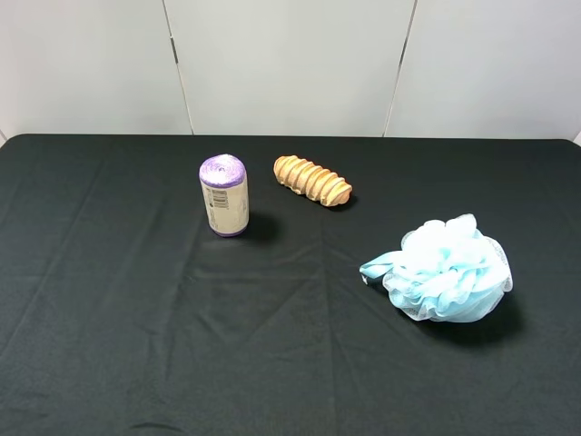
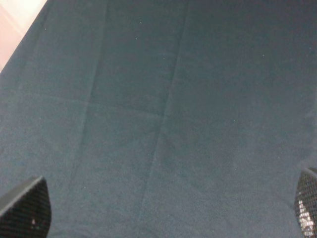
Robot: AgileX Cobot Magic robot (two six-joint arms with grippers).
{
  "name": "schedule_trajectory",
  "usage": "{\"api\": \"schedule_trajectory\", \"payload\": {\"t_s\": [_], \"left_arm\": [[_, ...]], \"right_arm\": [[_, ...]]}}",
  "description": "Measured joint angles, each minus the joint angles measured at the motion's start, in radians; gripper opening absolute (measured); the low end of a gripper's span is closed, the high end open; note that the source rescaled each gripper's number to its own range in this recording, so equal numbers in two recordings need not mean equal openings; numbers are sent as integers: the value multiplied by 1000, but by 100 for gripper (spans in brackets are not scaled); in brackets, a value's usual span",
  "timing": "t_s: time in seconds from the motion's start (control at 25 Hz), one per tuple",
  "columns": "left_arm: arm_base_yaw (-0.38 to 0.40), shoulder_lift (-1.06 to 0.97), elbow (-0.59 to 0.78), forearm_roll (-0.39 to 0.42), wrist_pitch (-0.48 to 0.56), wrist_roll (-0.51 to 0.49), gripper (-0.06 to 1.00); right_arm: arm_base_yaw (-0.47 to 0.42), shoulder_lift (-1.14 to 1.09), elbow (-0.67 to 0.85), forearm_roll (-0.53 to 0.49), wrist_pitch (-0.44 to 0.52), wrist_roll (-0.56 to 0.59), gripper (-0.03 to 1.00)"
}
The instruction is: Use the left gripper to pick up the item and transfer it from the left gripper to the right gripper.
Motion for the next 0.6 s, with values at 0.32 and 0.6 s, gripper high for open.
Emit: {"api": "schedule_trajectory", "payload": {"t_s": [0.32, 0.6], "left_arm": [[0, 0, 0, 0, 0, 0, 99], [0, 0, 0, 0, 0, 0, 99]], "right_arm": [[0, 0, 0, 0, 0, 0, 100], [0, 0, 0, 0, 0, 0, 100]]}}
